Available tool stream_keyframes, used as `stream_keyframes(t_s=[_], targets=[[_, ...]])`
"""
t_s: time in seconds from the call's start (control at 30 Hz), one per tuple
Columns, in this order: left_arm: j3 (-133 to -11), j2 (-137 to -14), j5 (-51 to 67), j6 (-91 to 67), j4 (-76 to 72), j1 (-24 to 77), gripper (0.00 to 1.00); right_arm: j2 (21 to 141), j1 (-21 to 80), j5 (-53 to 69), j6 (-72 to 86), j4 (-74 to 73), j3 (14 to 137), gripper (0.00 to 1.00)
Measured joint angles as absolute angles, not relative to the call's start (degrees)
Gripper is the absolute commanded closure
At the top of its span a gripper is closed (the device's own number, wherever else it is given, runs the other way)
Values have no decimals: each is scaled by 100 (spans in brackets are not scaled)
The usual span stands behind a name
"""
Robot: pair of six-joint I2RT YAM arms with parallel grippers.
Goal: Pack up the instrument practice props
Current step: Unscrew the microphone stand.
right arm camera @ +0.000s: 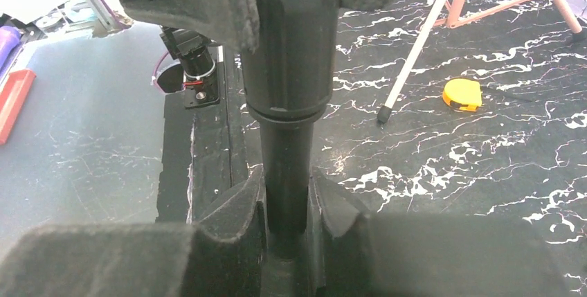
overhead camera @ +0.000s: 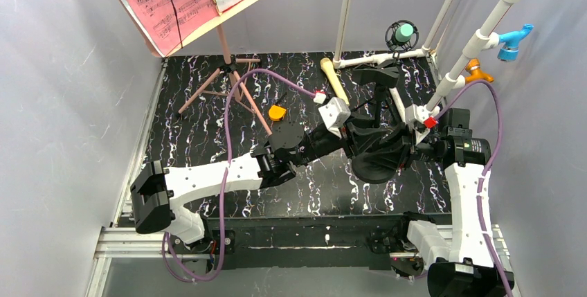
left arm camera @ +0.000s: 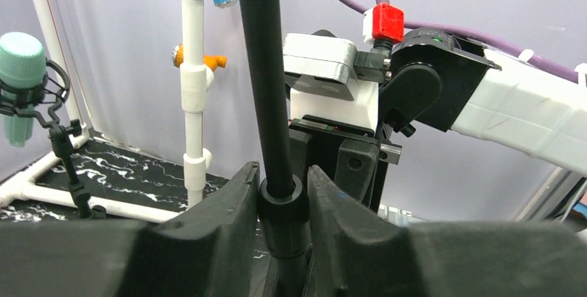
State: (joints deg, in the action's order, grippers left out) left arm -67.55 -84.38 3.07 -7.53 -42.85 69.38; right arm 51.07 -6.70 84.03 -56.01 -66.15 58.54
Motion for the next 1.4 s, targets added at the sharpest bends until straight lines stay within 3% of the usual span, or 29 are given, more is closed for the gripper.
stream_keyframes(t_s=[0.03,0.07,0.13,0.2,0.53,0.7,1.0,1.23,1.27,1.33,1.4], targets=[[-6755,-8438,305,-768,-4287,6936,38,5131,-666,8399,-5616,-6624,5872,99],[-6755,-8438,301,-801,-4309,6932,24,5153,-661,8396,-5621,-6630,5889,99],[-6737,-8414,303,-829,-4421,6938,6,5175,-663,8324,-5603,-6676,5929,99],[-6525,-8237,266,-904,-4550,6949,2,5190,-663,8246,-5566,-6722,5979,99],[-4987,-6997,327,-1514,-4803,6471,2,5135,-613,8154,-5485,-6761,6071,99],[-5183,-7330,644,-1636,-4921,6434,12,5098,-550,8149,-5476,-6785,6128,99],[-5870,-8464,1564,-2001,-5618,6171,48,5061,-548,8141,-5446,-6814,6141,99],[-5955,-8899,2211,-2676,-6469,6003,54,5059,-543,8117,-5380,-6794,6141,99],[-5988,-8945,2259,-2740,-6534,5988,59,5059,-543,8117,-5369,-6788,6139,99],[-6093,-9056,2401,-2897,-6672,5970,78,5059,-543,8114,-5321,-6751,6134,99],[-6171,-9129,2536,-3035,-6755,5970,87,5061,-548,8106,-5256,-6720,6130,99]])
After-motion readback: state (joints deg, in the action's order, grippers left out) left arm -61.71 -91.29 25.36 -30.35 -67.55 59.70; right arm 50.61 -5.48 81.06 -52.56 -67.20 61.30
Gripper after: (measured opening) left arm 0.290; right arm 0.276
